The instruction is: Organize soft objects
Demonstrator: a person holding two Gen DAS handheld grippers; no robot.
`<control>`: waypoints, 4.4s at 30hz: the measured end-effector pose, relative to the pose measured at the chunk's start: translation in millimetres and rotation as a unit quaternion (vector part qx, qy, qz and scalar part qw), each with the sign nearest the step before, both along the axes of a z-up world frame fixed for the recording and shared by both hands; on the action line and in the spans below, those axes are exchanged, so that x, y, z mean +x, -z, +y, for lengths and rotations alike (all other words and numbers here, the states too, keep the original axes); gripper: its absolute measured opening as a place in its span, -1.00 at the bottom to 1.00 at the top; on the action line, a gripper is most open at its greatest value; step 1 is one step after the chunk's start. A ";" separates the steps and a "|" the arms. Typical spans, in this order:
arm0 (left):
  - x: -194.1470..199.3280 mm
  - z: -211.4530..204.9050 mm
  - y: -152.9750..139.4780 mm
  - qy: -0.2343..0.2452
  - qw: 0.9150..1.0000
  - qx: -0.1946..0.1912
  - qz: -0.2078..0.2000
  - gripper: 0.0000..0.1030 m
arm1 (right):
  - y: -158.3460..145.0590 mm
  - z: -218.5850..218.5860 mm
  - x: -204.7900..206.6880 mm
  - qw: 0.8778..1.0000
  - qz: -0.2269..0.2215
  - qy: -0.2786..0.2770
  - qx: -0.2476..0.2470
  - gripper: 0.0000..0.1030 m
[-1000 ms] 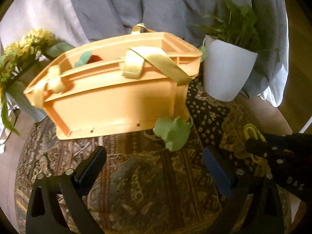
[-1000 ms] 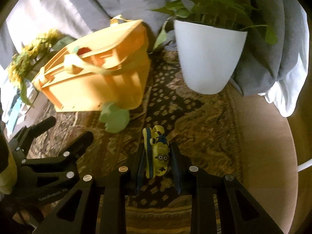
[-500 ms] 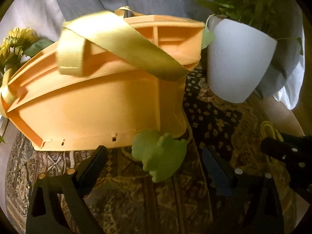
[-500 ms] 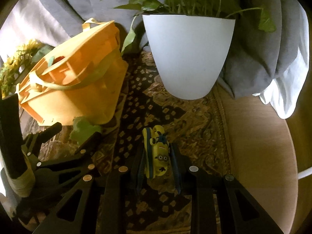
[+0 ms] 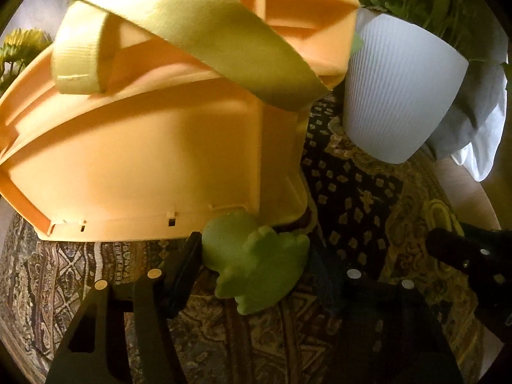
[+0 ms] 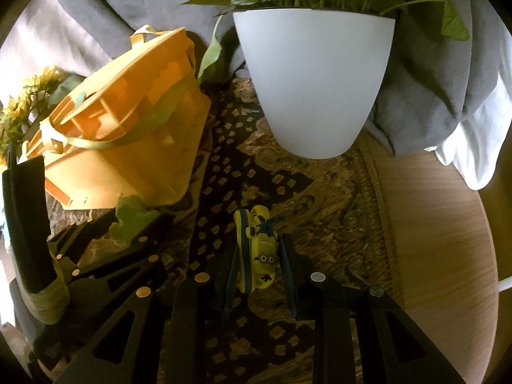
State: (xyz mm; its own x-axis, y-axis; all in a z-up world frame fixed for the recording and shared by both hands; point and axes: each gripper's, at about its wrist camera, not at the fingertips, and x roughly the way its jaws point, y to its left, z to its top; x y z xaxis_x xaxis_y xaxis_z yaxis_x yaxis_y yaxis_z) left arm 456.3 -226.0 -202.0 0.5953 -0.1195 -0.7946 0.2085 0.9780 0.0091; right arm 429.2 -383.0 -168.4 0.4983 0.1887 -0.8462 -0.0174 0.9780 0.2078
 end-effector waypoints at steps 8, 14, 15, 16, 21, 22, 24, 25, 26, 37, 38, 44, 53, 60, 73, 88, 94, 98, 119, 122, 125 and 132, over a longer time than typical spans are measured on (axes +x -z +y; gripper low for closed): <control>-26.0 21.9 -26.6 -0.002 1.000 -0.010 -0.014 0.22 | -11.3 6.4 -11.0 1.000 -0.008 -0.008 0.008 -0.49; -46.6 41.6 -47.4 -0.007 0.999 -0.028 -0.031 0.22 | -27.0 18.7 -24.5 0.999 -0.021 -0.024 0.008 -0.49; -50.6 45.3 -50.7 -0.009 0.999 -0.032 -0.033 0.22 | -28.8 20.2 -25.9 0.999 -0.023 -0.026 0.008 -0.49; -53.3 47.8 -57.5 -0.010 0.999 -0.034 -0.037 0.22 | -32.7 23.4 -28.8 0.999 -0.027 -0.030 0.008 -0.49; -71.2 64.9 -76.4 -0.023 0.997 -0.044 -0.054 0.22 | -47.4 35.6 -39.0 0.998 -0.042 -0.039 0.008 -0.49; -73.7 67.0 -79.7 -0.026 0.997 -0.045 -0.057 0.22 | -51.9 38.4 -41.7 0.998 -0.046 -0.040 0.008 -0.49; -81.3 73.7 -87.6 -0.029 0.996 -0.048 -0.067 0.22 | -60.1 43.8 -46.1 0.998 -0.054 -0.043 0.008 -0.49; -84.0 76.1 -90.4 -0.030 0.996 -0.048 -0.071 0.22 | -64.3 46.4 -48.3 0.997 -0.058 -0.044 0.007 -0.49; -87.6 81.0 -94.6 -0.032 0.996 -0.049 -0.074 0.22 | -69.3 49.9 -51.3 0.997 -0.062 -0.045 0.008 -0.49; -114.0 119.0 -129.8 -0.039 0.991 -0.059 -0.114 0.22 | -108.1 82.1 -76.8 0.993 -0.104 -0.046 0.014 -0.49; -115.7 121.9 -132.2 -0.039 0.991 -0.060 -0.117 0.22 | -109.5 84.1 -78.5 0.993 -0.107 -0.046 0.014 -0.49; -125.5 141.1 -150.7 -0.034 0.988 -0.057 -0.139 0.22 | -125.7 100.8 -86.3 0.991 -0.124 -0.041 0.017 -0.49; -126.5 166.7 -179.1 -0.018 0.984 -0.055 -0.168 0.22 | -149.5 128.5 -87.8 0.987 -0.154 -0.029 0.019 -0.49; -121.4 182.0 -198.8 0.000 0.980 -0.056 -0.190 0.22 | -163.9 145.2 -84.9 0.985 -0.174 -0.017 0.014 -0.49; -96.6 194.2 -224.0 0.016 0.975 -0.060 -0.213 0.22 | -186.0 159.9 -55.8 0.981 -0.196 -0.013 0.011 -0.49; -19.1 193.0 -237.3 0.017 0.976 -0.046 -0.214 0.22 | -192.5 163.7 24.3 0.981 -0.190 -0.021 0.005 -0.49; 21.5 190.8 -225.3 0.015 0.984 -0.042 -0.173 0.22 | -180.6 164.7 62.1 0.985 -0.168 -0.028 0.004 -0.49; 46.8 185.4 -213.7 0.025 0.988 -0.035 -0.145 0.22 | -166.4 164.5 85.5 0.989 -0.143 -0.034 0.002 -0.49; 118.4 167.7 -154.9 0.022 1.000 0.007 -0.018 0.62 | -110.9 153.2 146.3 0.999 -0.042 -0.027 -0.021 -0.18; 111.0 171.9 -156.4 0.010 1.000 0.009 -0.022 0.63 | -114.7 152.0 139.5 0.998 -0.047 -0.018 -0.032 -0.18; 96.4 177.3 -162.5 -0.002 0.999 0.006 -0.033 0.64 | -121.6 151.6 127.4 0.998 -0.055 -0.011 -0.038 -0.18; 46.6 188.4 -190.5 -0.025 0.996 0.014 -0.080 0.73 | -154.0 158.5 78.2 0.994 -0.098 0.001 -0.039 -0.18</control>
